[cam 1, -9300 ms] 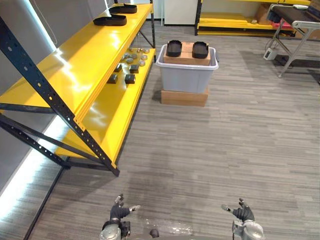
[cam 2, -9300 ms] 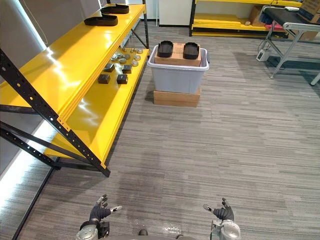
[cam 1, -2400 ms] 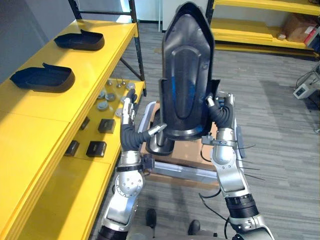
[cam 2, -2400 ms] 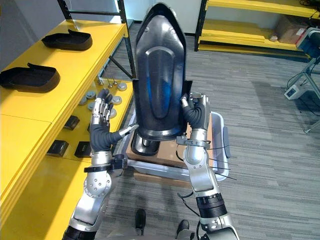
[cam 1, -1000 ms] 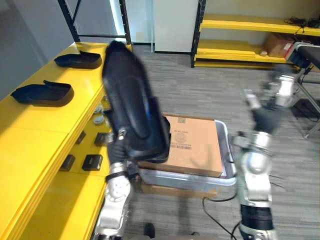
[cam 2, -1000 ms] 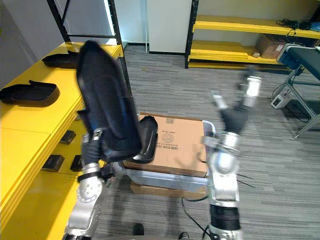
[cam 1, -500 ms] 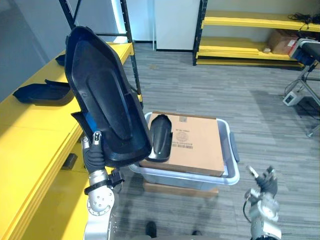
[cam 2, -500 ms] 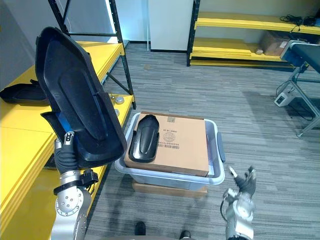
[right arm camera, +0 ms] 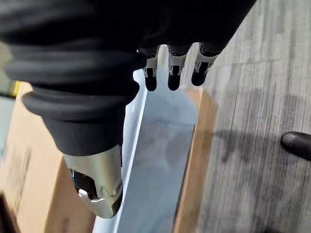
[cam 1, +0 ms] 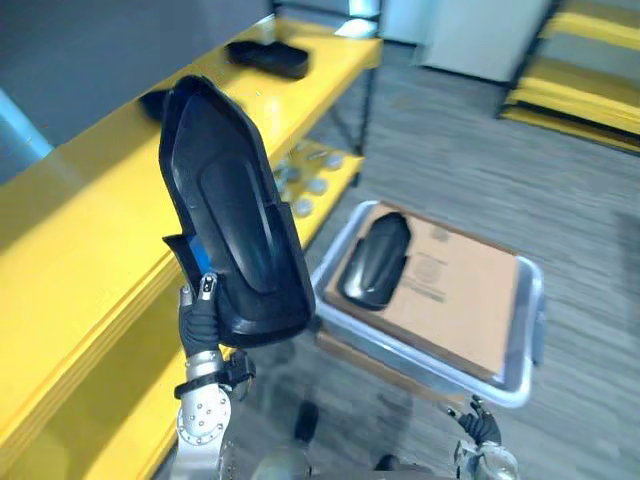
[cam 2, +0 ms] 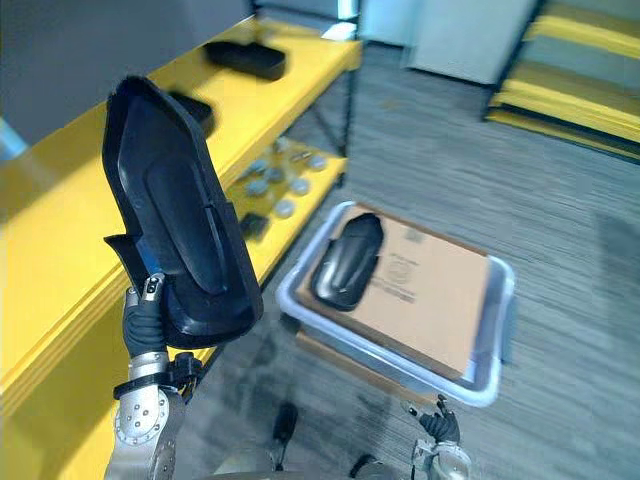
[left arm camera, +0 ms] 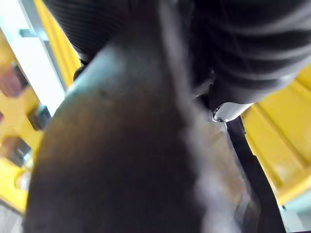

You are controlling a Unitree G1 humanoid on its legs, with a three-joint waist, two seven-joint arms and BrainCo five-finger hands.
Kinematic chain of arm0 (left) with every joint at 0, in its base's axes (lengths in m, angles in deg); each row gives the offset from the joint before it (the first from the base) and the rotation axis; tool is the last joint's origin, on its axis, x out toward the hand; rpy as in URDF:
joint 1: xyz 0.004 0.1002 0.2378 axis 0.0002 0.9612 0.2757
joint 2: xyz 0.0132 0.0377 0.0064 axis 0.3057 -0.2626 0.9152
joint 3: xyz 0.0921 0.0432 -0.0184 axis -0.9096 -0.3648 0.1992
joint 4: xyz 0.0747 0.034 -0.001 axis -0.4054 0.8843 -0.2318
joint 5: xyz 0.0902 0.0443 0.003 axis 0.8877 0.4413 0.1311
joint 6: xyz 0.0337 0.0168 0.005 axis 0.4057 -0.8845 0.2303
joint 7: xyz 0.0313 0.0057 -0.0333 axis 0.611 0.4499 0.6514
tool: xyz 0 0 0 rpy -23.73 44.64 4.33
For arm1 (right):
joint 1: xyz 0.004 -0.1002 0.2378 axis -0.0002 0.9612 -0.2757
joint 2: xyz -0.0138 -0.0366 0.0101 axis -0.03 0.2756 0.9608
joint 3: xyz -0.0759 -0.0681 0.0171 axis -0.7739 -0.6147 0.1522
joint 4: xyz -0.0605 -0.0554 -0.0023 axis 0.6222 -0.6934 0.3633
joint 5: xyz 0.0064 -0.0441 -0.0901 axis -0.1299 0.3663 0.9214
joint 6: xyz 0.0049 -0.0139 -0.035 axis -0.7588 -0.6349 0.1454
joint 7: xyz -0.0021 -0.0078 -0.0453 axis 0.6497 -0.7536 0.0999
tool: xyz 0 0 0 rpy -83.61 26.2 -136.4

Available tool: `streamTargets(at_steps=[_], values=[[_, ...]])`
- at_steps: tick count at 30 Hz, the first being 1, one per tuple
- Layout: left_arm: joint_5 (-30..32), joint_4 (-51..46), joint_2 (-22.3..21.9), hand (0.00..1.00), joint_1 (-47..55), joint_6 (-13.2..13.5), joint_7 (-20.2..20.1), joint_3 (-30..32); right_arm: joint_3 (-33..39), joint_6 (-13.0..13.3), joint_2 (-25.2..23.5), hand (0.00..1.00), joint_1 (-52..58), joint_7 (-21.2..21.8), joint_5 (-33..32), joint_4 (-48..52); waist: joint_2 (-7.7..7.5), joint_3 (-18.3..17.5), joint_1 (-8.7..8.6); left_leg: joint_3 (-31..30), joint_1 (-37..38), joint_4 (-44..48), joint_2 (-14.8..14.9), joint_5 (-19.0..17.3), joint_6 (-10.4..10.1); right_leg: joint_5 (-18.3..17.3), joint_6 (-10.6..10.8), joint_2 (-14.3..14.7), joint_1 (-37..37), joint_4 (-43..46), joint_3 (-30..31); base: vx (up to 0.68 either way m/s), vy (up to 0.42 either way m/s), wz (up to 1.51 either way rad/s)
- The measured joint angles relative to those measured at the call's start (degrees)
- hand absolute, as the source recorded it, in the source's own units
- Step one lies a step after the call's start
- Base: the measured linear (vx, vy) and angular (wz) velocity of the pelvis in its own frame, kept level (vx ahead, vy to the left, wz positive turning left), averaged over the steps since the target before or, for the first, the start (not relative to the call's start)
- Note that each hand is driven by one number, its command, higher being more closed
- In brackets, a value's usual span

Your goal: Walk over and take plastic housings, then place them on the shelf

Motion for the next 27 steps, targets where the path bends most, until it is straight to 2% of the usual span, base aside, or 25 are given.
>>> streamTargets(at_steps=[2,3,4,5,6,7,8,10,11,12,13,15,16,18,19,21,22,23,24,26,27], values=[[0.0,1.5,0.2,1.0,-0.3,0.0,-0.3,-2.2,-1.7,0.0,0.0,0.0,0.5,0.1,0.9,0.0,0.19,-0.2,-0.2,6.8,0.8,2.7,1.1,0.4,0.3,-0.7,1.3,-1.9,3.1,1.1,-2.7,0.14,0.131,1.32],[0.0,1.7,0.2,1.0,-0.6,0.0,-0.6,-2.8,-2.1,-0.1,0.1,0.0,0.4,0.1,1.1,-0.1,-0.13,-0.3,-0.05,6.0,0.6,3.3,-0.1,0.2,0.4,-0.9,1.6,-2.4,3.7,1.3,-3.1,0.18,0.171,1.33],[-0.1,1.8,0.3,1.0,-2.0,0.0,-1.3,-3.8,-2.1,-0.2,-0.4,0.0,-0.3,0.3,1.5,0.0,-0.64,-0.5,0.17,3.6,-0.6,4.2,-2.9,-1.4,1.5,-1.3,1.9,-4.7,4.7,2.6,-5.0,0.19,0.214,1.03],[-0.1,1.9,0.1,1.0,-3.3,0.0,-1.4,-4.2,-2.1,-0.3,-0.9,0.0,-1.0,0.3,1.8,0.0,-0.88,-0.3,0.15,2.8,-1.2,5.5,-4.2,-2.8,1.9,-1.6,1.6,-6.8,4.7,5.3,-5.5,0.21,0.25,1.04],[-0.1,2.3,0.1,1.0,-4.5,0.0,-1.8,-4.6,-2.1,-0.6,-1.5,0.0,-1.3,0.3,2.2,0.0,-1.15,-0.2,0.05,2.2,-1.2,7.0,-5.3,-4.1,2.8,-1.9,-0.1,-9.8,4.6,10.5,-4.8,0.2,0.25,0.86],[0.1,3.4,0.2,1.0,-6.2,-0.1,-2.2,-5.3,-2.4,-0.9,-2.3,0.0,-1.4,0.3,2.6,0.0,-1.39,0.2,-0.31,-0.2,0.1,9.4,-6.7,-6.2,3.5,-1.3,-6.9,-14.0,3.2,20.0,-0.1,0.22,0.249,0.86],[0.1,4.6,0.4,1.0,-7.6,-0.1,-2.2,-6.0,-2.6,-0.9,-2.8,0.0,-1.4,0.4,2.7,-0.6,-1.31,0.2,-1.12,-1.8,1.1,10.7,-6.9,-7.9,3.0,-1.1,-8.8,-14.7,0.7,26.3,8.7,0.22,0.239,0.77],[0.2,6.1,1.5,1.0,-9.2,-0.1,-2.2,-5.9,-3.6,-0.9,-3.4,0.0,-2.2,0.4,2.9,-1.9,-1.35,0.2,-1.43,-4.0,3.8,10.2,-6.9,-8.9,2.3,-5.3,-4.7,-11.1,-4.6,30.7,21.9,0.19,0.164,0.57],[0.2,6.4,2.2,1.0,-9.3,0.0,-1.9,-5.9,-4.7,-0.9,-3.3,0.0,-2.6,0.4,3.0,-2.4,-1.76,0.0,-1.54,-5.1,5.9,8.9,-7.4,-8.9,2.2,-7.4,-3.7,-8.9,-8.2,30.5,27.3,0.26,0.16,0.6],[0.3,6.6,2.4,1.0,-9.4,0.0,-1.9,-6.0,-4.8,-0.9,-3.4,0.0,-2.6,0.4,3.1,-2.4,-2.09,-0.2,-1.75,-6.1,7.1,8.4,-8.2,-8.7,2.6,-8.4,-3.1,-7.0,-11.0,27.9,30.1,0.32,0.149,0.56],[0.3,6.8,2.3,1.0,-9.6,0.0,-1.8,-6.1,-4.8,-0.9,-3.3,0.0,-2.5,0.4,3.1,-2.4,-2.15,-0.2,-1.92,-7.2,7.5,8.2,-8.6,-8.7,2.6,-9.0,-2.6,-6.0,-12.3,26.3,31.5,0.26,0.088,0.88],[0.7,8.6,2.4,1.0,-10.9,0.0,-1.2,-6.9,-4.8,-1.0,-3.4,0.0,-2.0,0.3,3.5,-2.6,-1.98,-0.1,-3.25,-12.0,8.7,8.5,-9.8,-8.7,2.6,-9.1,-1.9,-0.4,-16.3,18.6,39.0,0.27,0.031,1.18],[0.7,9.1,2.3,1.0,-11.2,0.0,-1.0,-7.2,-4.8,-1.0,-3.4,0.0,-1.6,0.3,3.5,-2.6,-2.01,-0.1,-3.25,-13.1,9.1,8.6,-9.9,-8.7,2.5,-9.0,-1.7,0.8,-17.0,16.9,41.1,0.28,-0.008,1.18],[0.8,9.6,2.3,1.0,-11.1,0.0,-0.8,-8.6,-4.8,-1.1,-3.8,0.0,-0.3,0.2,3.5,-2.5,-2.63,-0.2,-3.04,-15.5,10.6,9.7,-10.3,-9.6,1.1,-6.5,-0.2,3.4,-17.7,11.9,46.5,0.19,-0.053,1.18],[0.8,9.5,2.3,1.0,-11.0,0.0,-0.8,-9.1,-4.8,-1.1,-4.0,0.0,0.4,0.2,3.5,-2.2,-3.28,-0.4,-2.95,-15.7,11.1,9.7,-10.6,-9.9,0.6,-5.1,-0.4,3.3,-17.6,11.4,47.1,0.19,-0.101,1.19],[0.8,8.2,2.4,1.0,-10.7,0.0,-0.7,-9.3,-5.7,-1.7,-5.4,0.0,1.4,0.3,3.5,-1.0,-6.28,-0.7,-2.21,-15.6,11.8,10.5,-11.7,-11.8,0.9,0.5,-2.1,2.2,-17.5,11.0,46.4,0.17,-0.177,0.77],[0.8,8.2,1.9,1.0,-10.6,0.0,-0.5,-9.3,-6.3,-1.8,-5.5,0.0,1.8,0.4,3.5,0.3,-6.32,-0.6,-1.35,-15.4,11.6,11.9,-11.1,-13.2,0.5,1.1,-1.2,2.6,-17.2,10.9,46.3,0.1,-0.214,0.03],[0.8,7.9,1.4,1.0,-9.8,0.1,-0.4,-9.3,-6.5,-1.9,-5.4,0.0,1.9,0.5,3.5,1.8,-5.07,-1.2,-0.59,-14.9,10.7,13.2,-8.9,-15.2,-1.6,1.4,-2.1,4.7,-16.4,8.7,46.0,0.08,-0.199,-0.29],[0.8,7.9,0.9,1.0,-9.4,0.1,-0.4,-9.4,-6.5,-1.9,-5.4,0.0,2.0,0.7,3.5,2.8,-4.29,-1.8,-0.33,-13.8,10.2,13.7,-7.2,-16.1,-2.1,2.1,-3.1,6.2,-15.9,6.5,45.7,0.08,-0.19,-0.4],[0.7,7.9,0.2,1.0,-9.5,0.1,-0.8,-9.7,-6.5,-1.9,-5.3,0.0,2.1,1.3,3.5,4.0,-3.67,-2.1,-0.2,-11.4,10.5,13.4,-3.8,-16.3,-3.3,3.9,-4.2,8.9,-14.3,2.4,45.2,0.12,-0.201,-0.26],[0.7,7.9,0.1,1.0,-9.5,0.1,-0.9,-9.9,-6.5,-1.9,-5.3,0.0,2.1,1.3,3.5,4.0,-3.67,-2.2,-0.21,-11.3,11.0,13.1,-3.2,-16.1,-3.8,4.4,-4.6,9.6,-14.0,1.5,45.3,0.17,-0.226,-0.27]])
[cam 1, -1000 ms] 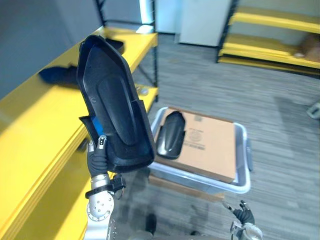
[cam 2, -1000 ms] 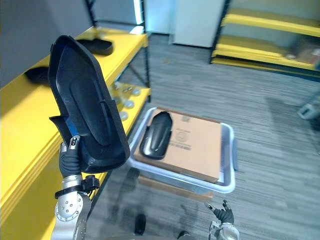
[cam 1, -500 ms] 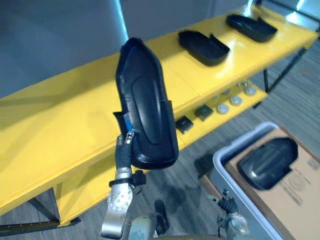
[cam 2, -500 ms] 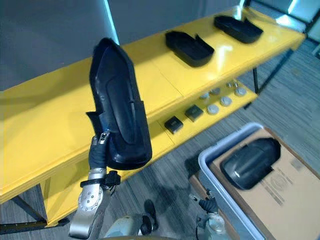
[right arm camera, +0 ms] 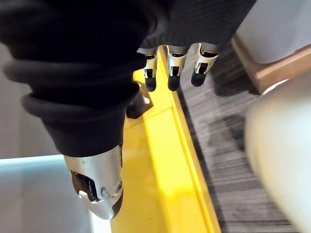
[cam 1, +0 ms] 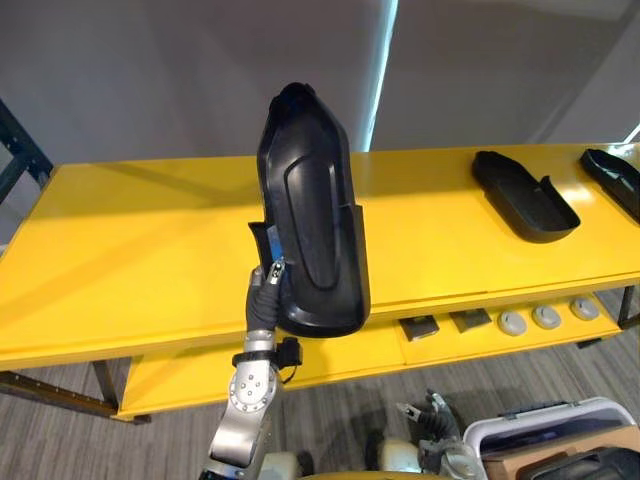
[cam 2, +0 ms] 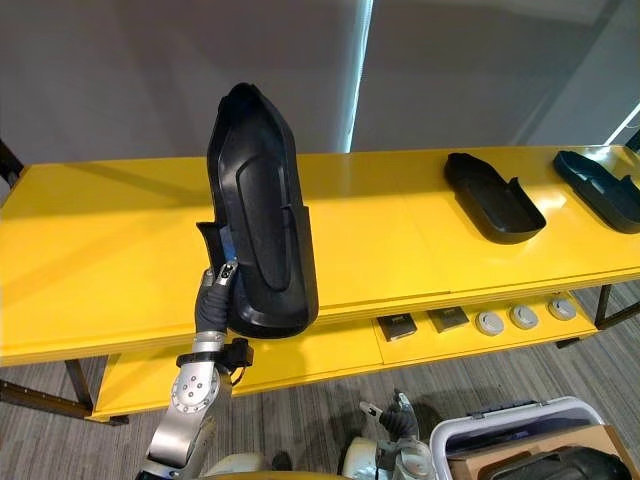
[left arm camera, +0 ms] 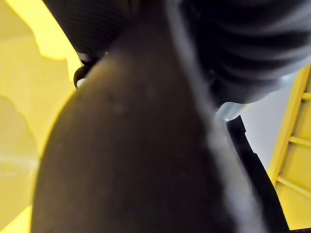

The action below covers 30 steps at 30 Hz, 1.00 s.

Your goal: Walk over and take plastic housings, then place them on the shelf

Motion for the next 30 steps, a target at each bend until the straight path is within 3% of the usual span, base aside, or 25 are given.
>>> streamTargets(at_steps=[3,6,10,13,15,17,25,30], values=[[0.0,0.0,-0.3,1.0,-0.1,0.0,-0.2,-0.6,0.2,0.0,0.3,0.0,0.5,0.1,0.0,0.0,-0.27,-0.8,-0.45,0.8,1.8,-3.7,1.4,2.1,-2.4,1.2,-1.3,2.0,1.2,-3.5,0.3,0.13,-0.131,-0.18],[0.0,0.1,-0.5,1.0,-0.1,-0.1,-0.1,-0.6,0.3,0.0,0.5,0.0,0.8,0.1,0.0,-0.3,-0.12,-1.4,-1.39,1.0,3.4,-6.8,1.8,3.5,-3.3,2.1,-1.9,3.0,2.6,-6.1,0.3,0.1,-0.075,-0.05],[2.4,4.1,-0.7,1.0,-2.9,-0.5,0.8,0.1,0.4,0.0,0.9,0.0,0.1,0.2,0.0,-3.0,0.44,-1.9,-1.5,1.4,5.5,-10.0,1.6,5.0,-2.6,5.2,-1.6,3.6,5.7,-11.7,0.4,0.02,-0.006,-0.04],[7.2,9.8,-0.5,1.0,-7.1,-2.5,3.5,2.7,-0.1,0.0,1.0,0.0,-0.4,0.3,0.0,-4.5,0.88,-2.4,-1.71,1.7,5.1,-10.0,1.1,5.4,-2.2,7.4,-1.3,3.4,6.6,-14.9,1.1,-0.07,0.021,-0.05],[9.9,14.5,-0.4,1.0,-10.4,-4.3,6.3,5.8,-0.6,0.0,1.0,0.0,-0.4,0.7,0.1,-4.5,0.88,-2.4,-2.81,1.6,4.8,-11.2,0.5,6.6,-1.9,8.7,-1.4,3.0,6.5,-16.3,1.1,-0.11,-0.001,0.02],[10.1,18.0,0.0,1.0,-12.6,-5.5,7.7,8.0,-0.6,0.0,1.2,0.0,-0.3,1.1,0.1,-4.6,0.86,-2.4,-3.17,1.5,4.7,-12.2,0.2,7.4,-1.9,9.4,-1.3,2.9,6.3,-17.2,1.2,-0.1,-0.011,-0.01],[9.9,26.7,1.2,1.0,-19.7,-8.8,11.1,15.3,-0.6,0.0,3.2,0.0,0.5,1.4,0.1,-4.6,0.7,-2.4,-4.93,1.0,4.4,-16.8,-0.3,10.5,-2.9,9.8,-0.6,2.9,3.9,-17.4,1.2,-0.08,-0.016,0.0],[9.5,30.5,3.1,1.0,-23.4,-9.4,11.5,17.7,-0.6,0.0,3.2,0.0,0.6,1.5,0.7,-4.6,0.59,-2.4,-6.18,0.9,4.4,-17.9,-0.5,11.2,-2.9,10.0,-0.6,2.9,3.3,-17.4,1.3,0.0,0.0,0.0]])
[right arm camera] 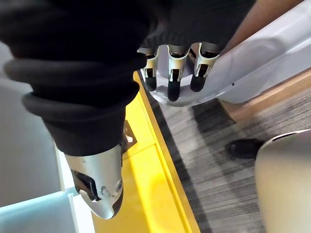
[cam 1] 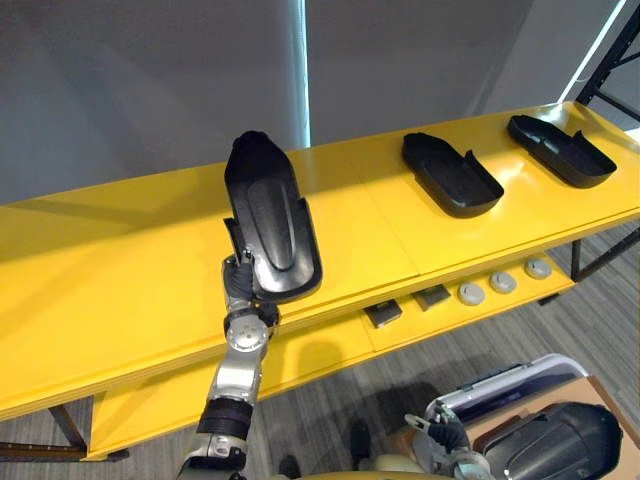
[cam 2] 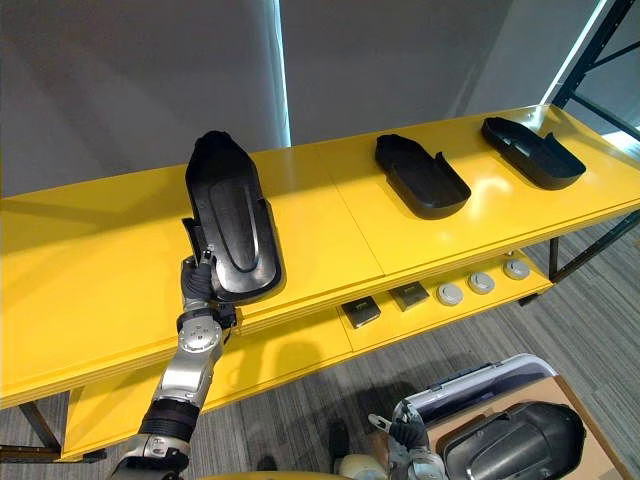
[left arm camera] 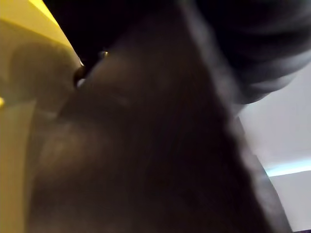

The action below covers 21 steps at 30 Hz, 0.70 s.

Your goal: Walk over and take plastic housings, then place them on the shelf

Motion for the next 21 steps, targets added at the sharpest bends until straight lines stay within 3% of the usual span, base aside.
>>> streamTargets(at_steps=[4,5,14,21], values=[[0.1,2.9,0.4,1.0,-3.5,-1.5,1.1,1.8,0.0,0.0,0.0,0.0,0.0,0.2,0.5,0.0,-0.25,0.0,-0.06,-0.2,0.0,-0.2,-0.1,0.1,0.1,0.5,-0.5,0.0,0.0,0.0,0.0,0.02,0.035,0.01],[0.1,3.5,0.7,0.0,-4.4,-1.5,1.2,2.2,0.0,0.0,0.0,0.0,-0.1,0.5,0.5,0.0,-0.27,0.0,-0.09,-0.3,0.0,-0.4,-0.1,0.2,0.3,0.5,-0.5,0.0,0.0,0.1,-0.1,0.03,0.036,0.02],[0.3,6.4,2.6,0.0,-8.9,-3.5,3.2,4.9,0.0,0.5,0.0,0.0,-1.2,1.1,1.1,0.0,-0.79,0.3,-1.18,-0.6,0.3,-1.0,-0.5,0.3,0.5,0.5,-0.5,-0.2,0.0,0.1,0.0,0.01,0.031,0.0],[-0.5,6.8,2.4,0.0,-9.8,-3.5,4.8,6.5,0.0,0.5,0.0,0.0,-1.1,1.1,1.1,0.0,-1.06,0.6,-1.54,-0.6,0.3,-1.0,-0.6,0.3,0.5,0.5,-0.5,-0.3,-0.1,-0.1,0.0,0.0,0.0,0.0]])
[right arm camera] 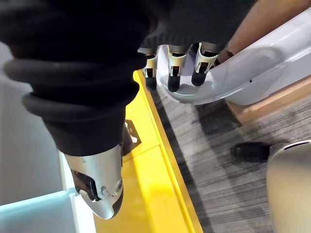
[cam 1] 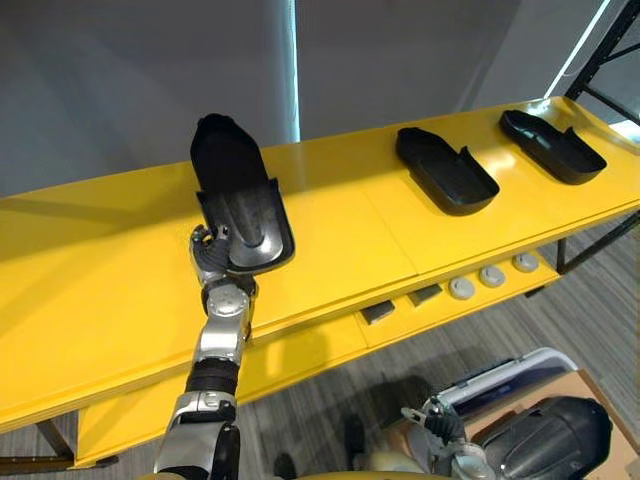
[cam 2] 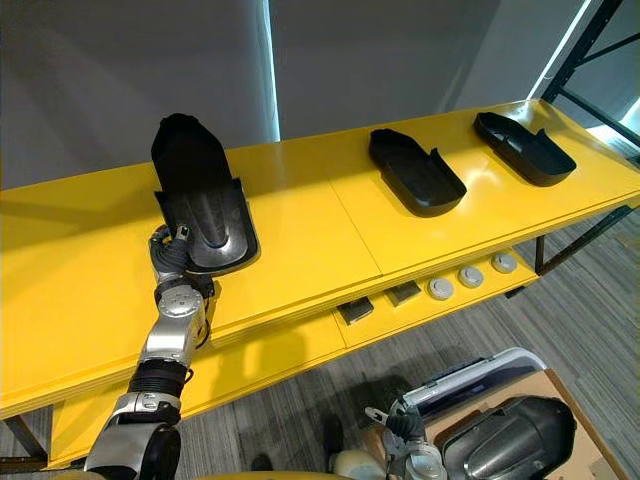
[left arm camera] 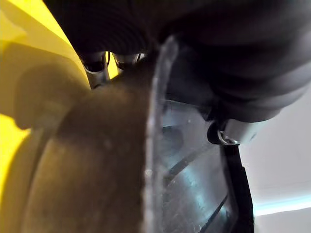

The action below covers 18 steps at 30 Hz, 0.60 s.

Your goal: Walk over and take plastic housings, then place them on the shelf

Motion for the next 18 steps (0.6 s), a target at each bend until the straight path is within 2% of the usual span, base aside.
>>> streamTargets(at_steps=[8,18], values=[[-1.0,-3.7,-1.1,0.0,0.3,0.0,1.1,-0.1,0.0,0.1,0.0,0.0,-0.1,0.0,0.0,0.0,0.05,0.6,0.06,-0.5,0.0,-0.2,0.0,0.1,0.1,0.0,0.0,0.0,0.1,0.2,-0.4,0.0,0.004,0.01],[8.4,-11.2,-1.1,0.0,0.4,0.0,1.4,-2.2,0.0,0.3,0.0,0.0,0.0,0.1,0.0,0.0,0.43,0.8,0.07,-1.4,0.0,-0.2,-0.4,0.3,0.5,0.0,0.0,-0.5,0.5,0.2,-1.2,-0.01,0.01,0.04]])
